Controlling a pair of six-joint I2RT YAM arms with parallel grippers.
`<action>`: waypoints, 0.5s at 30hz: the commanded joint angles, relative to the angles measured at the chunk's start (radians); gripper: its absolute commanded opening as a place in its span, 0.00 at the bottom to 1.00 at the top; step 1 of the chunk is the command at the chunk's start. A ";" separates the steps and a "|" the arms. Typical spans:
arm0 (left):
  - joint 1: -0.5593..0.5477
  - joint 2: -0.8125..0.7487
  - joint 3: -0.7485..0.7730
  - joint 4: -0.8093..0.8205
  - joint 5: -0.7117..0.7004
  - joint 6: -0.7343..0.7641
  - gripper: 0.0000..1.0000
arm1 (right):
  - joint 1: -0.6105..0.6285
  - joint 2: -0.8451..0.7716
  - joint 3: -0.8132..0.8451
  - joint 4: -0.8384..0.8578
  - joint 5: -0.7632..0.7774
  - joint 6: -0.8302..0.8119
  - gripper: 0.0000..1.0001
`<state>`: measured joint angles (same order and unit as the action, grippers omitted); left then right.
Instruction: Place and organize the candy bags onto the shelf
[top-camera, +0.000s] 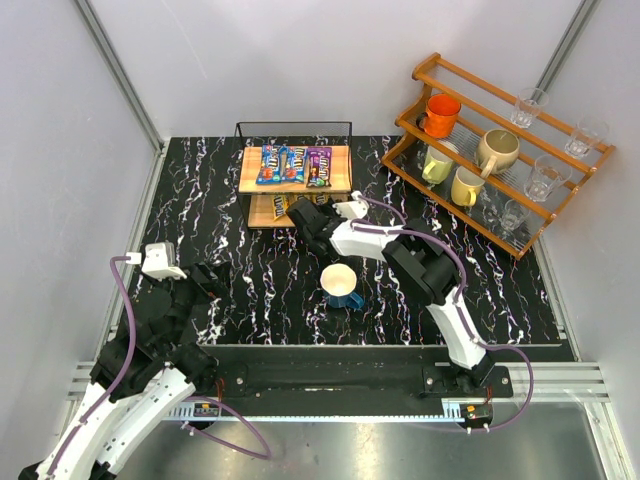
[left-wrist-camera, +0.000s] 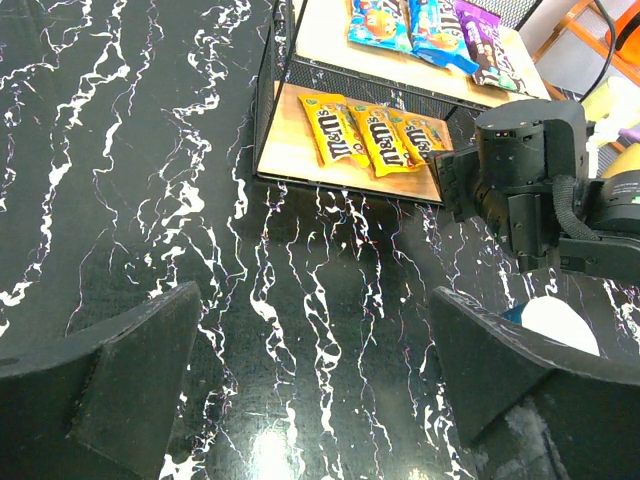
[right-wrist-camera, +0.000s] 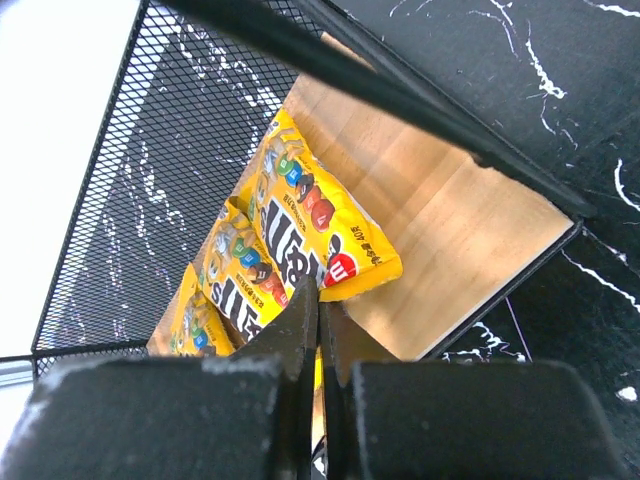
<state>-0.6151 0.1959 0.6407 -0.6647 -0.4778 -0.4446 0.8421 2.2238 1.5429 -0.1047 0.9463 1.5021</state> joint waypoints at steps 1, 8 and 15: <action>-0.009 -0.016 0.019 0.008 -0.024 -0.003 0.99 | -0.005 0.030 0.051 0.014 0.003 0.038 0.00; -0.015 -0.015 0.019 0.007 -0.028 -0.005 0.99 | -0.005 0.034 0.048 -0.018 0.019 0.108 0.00; -0.023 -0.018 0.019 0.007 -0.031 -0.005 0.99 | -0.005 -0.007 -0.009 -0.001 0.061 0.112 0.05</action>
<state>-0.6308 0.1890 0.6407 -0.6655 -0.4843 -0.4450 0.8421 2.2574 1.5574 -0.1074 0.9451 1.5894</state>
